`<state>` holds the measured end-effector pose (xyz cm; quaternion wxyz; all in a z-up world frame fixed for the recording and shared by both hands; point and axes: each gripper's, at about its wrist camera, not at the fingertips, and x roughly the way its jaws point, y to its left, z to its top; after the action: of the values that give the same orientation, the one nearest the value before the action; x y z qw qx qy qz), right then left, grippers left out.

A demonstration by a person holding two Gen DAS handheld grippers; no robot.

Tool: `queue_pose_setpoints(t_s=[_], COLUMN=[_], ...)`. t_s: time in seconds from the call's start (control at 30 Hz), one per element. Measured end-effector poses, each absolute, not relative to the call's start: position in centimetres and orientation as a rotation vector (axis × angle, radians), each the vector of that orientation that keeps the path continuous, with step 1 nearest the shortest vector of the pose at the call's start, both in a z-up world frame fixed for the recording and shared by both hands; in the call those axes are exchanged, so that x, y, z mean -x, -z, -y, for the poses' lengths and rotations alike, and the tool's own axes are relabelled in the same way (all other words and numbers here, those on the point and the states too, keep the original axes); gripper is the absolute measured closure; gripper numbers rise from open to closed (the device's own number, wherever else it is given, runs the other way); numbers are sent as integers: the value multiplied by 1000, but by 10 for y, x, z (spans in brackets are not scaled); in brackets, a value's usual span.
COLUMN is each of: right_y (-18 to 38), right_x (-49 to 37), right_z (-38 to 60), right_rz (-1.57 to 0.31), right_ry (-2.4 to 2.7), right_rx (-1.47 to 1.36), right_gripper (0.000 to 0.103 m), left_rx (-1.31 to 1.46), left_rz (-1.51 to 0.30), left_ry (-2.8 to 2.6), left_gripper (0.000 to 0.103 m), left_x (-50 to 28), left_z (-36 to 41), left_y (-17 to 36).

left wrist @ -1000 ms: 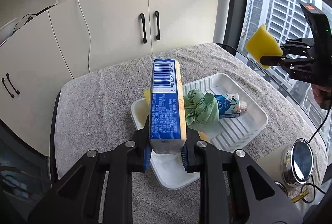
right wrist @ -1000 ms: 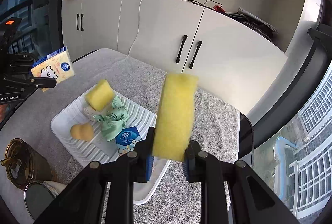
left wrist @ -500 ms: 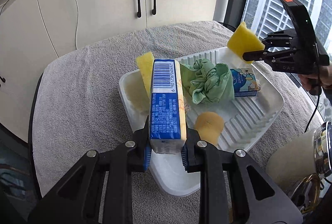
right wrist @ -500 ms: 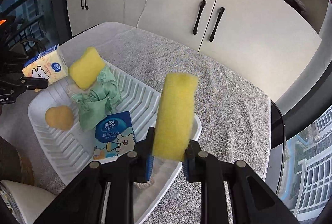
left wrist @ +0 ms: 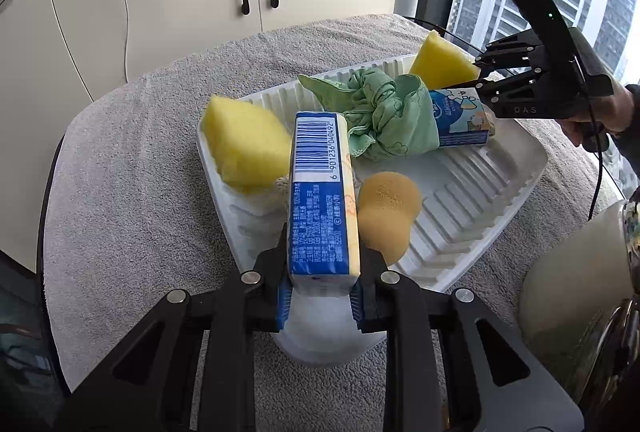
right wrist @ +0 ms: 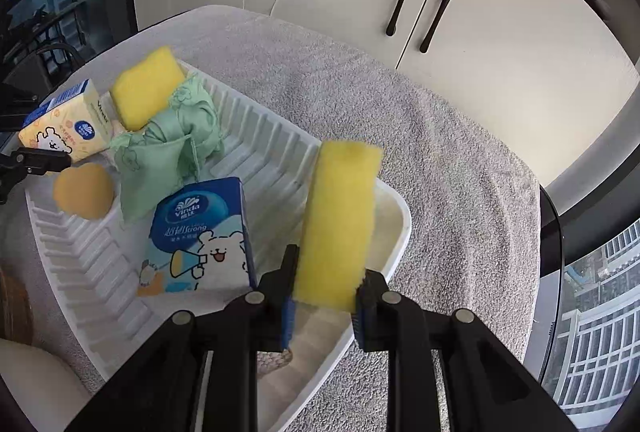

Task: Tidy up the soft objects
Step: 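Lift and carry the carton and yellow sponge over the white tray with both tools, then open the left tool to drop the carton while the right tool drops the yellow sponge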

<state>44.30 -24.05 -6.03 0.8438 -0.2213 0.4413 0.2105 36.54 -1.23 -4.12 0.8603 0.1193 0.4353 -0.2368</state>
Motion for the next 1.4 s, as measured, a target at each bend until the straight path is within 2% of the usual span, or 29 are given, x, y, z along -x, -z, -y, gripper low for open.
queue_pose_setpoints(t_s=[0.47, 0.63, 0.67, 0.7, 0.8, 0.87, 1.07, 1.4], right_y=[68, 68, 68, 67, 65, 64, 57, 48], right_x=[-442, -440, -439, -439, -436, -435, -432, -429], right_z=[235, 235, 234, 234, 234, 233, 237, 240], right_rz=[-943, -939, -937, -936, -933, -929, -915, -897], right_ry=[-447, -453, -452, -453, -458, -457, -450, -448], right_rx=[524, 512, 512, 512, 511, 513, 511, 498], right_gripper=[77, 73, 73, 72, 66, 64, 64, 62], left_rx=[-259, -249, -244, -242, -224, -230, -205, -196], left_rz=[-950, -951, -950, -945, -941, -935, -913, -896], left_ry=[479, 478, 479, 482, 508, 510, 489, 496], left_gripper=[80, 75, 71, 58, 36, 29, 26, 26], left_x=[-365, -367, -367, -366, -365, -365, -366, -365], left_z=[11, 11, 10, 11, 12, 14, 10, 8], left_y=[48, 48, 47, 45, 40, 38, 30, 23])
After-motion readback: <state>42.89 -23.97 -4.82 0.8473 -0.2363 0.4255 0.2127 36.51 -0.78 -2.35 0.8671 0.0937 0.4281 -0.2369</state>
